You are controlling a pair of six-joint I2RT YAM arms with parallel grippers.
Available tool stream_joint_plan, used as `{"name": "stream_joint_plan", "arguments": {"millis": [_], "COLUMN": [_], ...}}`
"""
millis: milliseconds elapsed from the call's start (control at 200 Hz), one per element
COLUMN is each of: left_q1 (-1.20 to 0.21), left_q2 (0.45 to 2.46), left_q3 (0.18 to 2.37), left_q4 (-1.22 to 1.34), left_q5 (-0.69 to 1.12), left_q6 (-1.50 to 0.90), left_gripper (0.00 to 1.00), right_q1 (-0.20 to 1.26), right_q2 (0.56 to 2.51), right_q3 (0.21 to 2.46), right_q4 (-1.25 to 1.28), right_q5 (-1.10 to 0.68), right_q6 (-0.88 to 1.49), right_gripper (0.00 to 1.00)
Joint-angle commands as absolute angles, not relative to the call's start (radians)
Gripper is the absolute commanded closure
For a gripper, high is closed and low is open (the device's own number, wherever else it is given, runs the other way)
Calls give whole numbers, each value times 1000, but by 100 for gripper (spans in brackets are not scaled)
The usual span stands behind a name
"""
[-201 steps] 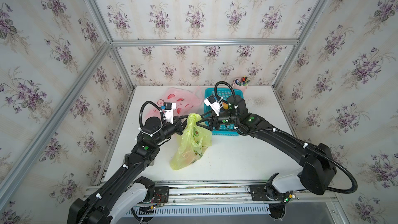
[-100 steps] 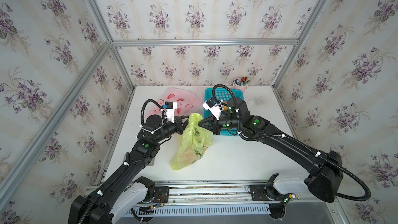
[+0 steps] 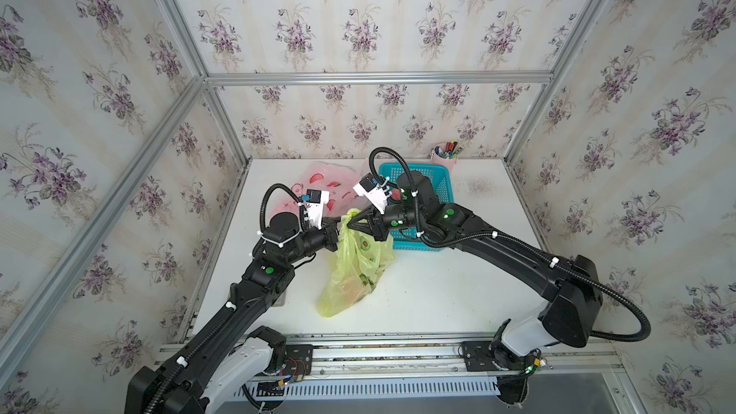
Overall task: Place the peach into a plastic bag & tie a knot
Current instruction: Tie the plastic bag at the center of the board.
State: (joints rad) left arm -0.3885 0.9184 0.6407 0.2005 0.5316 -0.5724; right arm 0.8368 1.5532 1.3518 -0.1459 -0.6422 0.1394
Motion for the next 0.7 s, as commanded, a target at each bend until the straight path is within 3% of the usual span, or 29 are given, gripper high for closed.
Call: {"name": "stream_joint_plan", "arguments": {"millis": [0,250,694], "left_q1": [-392,-390,-391], "left_q2": [908,906,927], "left_q3": [638,630,643], "left_q4": [211,217,243], "left_q5": [590,575,575], "left_q6": [-579,-584,-595], "left_gripper": [100,100,100], "right_q1": [838,838,838], "right_q2": [1564,1500,1400], "right_q3": [1363,1308,1204], "right_q4": [-96,-87,-130], "right_q5": [-630,-599,-508], "right_q6": [151,174,199], "right_gripper": [83,69,67]}}
